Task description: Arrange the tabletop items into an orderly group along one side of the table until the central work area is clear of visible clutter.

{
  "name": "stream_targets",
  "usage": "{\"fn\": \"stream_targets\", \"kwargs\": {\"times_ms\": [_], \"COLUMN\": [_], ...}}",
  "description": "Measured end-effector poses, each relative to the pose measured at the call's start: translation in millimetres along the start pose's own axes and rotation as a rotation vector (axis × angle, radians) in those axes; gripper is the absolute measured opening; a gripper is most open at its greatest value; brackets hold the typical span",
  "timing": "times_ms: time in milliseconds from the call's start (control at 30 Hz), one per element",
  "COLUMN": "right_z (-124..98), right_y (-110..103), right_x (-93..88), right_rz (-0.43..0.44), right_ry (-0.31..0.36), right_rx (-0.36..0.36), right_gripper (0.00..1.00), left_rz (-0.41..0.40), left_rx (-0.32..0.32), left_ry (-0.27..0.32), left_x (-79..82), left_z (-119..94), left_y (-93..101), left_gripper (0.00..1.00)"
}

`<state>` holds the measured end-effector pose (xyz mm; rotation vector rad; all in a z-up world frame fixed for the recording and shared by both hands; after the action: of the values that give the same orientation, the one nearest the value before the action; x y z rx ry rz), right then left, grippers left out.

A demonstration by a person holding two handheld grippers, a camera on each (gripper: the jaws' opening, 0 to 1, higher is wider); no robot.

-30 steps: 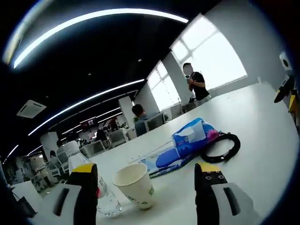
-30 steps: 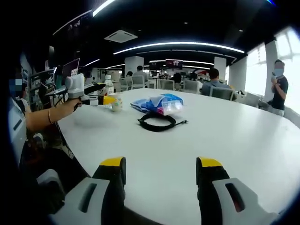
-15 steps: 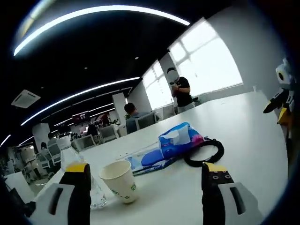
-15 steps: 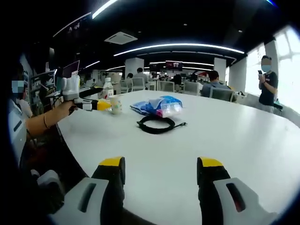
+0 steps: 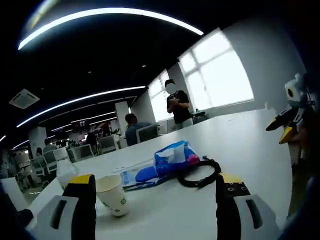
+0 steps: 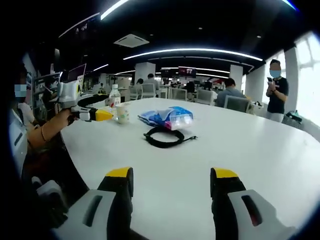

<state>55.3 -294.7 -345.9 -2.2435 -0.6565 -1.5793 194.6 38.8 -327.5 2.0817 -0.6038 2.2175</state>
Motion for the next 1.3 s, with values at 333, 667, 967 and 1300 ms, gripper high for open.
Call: {"fn": "stream_targets", "kwargs": {"times_ms": [333,667,967,1300], "right_z": [3.7,21.4,36.8,64.5], "right_y": [8.8,18.2,24.9,35.1], "right_x": [8.8,22.2,24.5,22.4], "right_rz": [-0.016,-0.036,-0.021,0.023], "right_ry": [0.006,-0.003,-0.014,-0.042], "right_rx": [0.000,0.020,0.036,0.040], "right_gripper": [0.60,0.60,0.59,0.59], "left_rz": [-0.069,-0.161,-0.175,-0.196], "left_rx": [-0.050,-0.079,-0.075,-0.068], "left_ry": [-0.048,-0.117,-0.162,-0.194], "left_x": [3.2,5.5,0.4,-4.0], "left_z": [0.5,14.7,27.0,40.9], "left_y": [22.8,42.1,49.4,57.3], "left_gripper": [0.99,0.98,0.97,0.96]}}
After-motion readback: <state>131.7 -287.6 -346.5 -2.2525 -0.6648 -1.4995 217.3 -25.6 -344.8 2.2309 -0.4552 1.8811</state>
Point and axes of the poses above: the point that each gripper's makers call its tool centre point, and the gripper's own axes: z roughly forward along the fingers, y roughly to its right, x roughly out of its top, the point moved 8 cm from there along -z, roughly backward along the fingers, and after that the axes turned 14 degrees about x, right-handed, at the moved point
